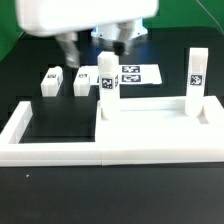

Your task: Assemble desk

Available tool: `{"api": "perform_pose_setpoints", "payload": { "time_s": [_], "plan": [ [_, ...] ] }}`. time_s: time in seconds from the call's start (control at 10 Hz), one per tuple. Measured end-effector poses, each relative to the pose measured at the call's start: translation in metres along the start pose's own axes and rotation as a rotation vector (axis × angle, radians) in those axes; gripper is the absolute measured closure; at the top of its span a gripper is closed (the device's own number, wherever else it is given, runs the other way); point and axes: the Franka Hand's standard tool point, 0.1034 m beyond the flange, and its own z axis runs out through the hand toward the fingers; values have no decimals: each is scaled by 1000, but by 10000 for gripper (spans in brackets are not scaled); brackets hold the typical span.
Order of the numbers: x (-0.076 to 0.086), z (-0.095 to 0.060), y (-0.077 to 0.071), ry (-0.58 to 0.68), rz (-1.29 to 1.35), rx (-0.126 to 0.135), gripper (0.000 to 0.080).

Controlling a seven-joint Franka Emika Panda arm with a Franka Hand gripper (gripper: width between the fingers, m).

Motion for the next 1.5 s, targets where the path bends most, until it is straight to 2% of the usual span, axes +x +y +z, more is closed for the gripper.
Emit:
{"api": "perform_pose_setpoints", "payload": {
  "time_s": [0.1, 0.2, 0.4, 0.7, 0.8, 0.9, 1.0, 1.1, 1.4, 1.5],
  "plan": [
    [-30, 5, 1, 6, 112, 10, 150],
    [-48, 12, -2, -2, 229, 30, 150],
    [-42, 11, -4, -2, 331, 31, 150],
    [-45, 13, -5, -3, 538, 42, 150],
    [-61, 16, -3, 4, 665, 78, 150],
    [-86, 22, -2, -5, 770, 103, 150],
    [-108, 29, -9, -25, 890, 131, 150],
    [-115, 32, -13, -37, 953, 140, 150],
    [-111, 32, -13, -47, 1146, 137, 150],
    [-113, 34, -14, -49, 1207, 148, 150]
  ]
}}
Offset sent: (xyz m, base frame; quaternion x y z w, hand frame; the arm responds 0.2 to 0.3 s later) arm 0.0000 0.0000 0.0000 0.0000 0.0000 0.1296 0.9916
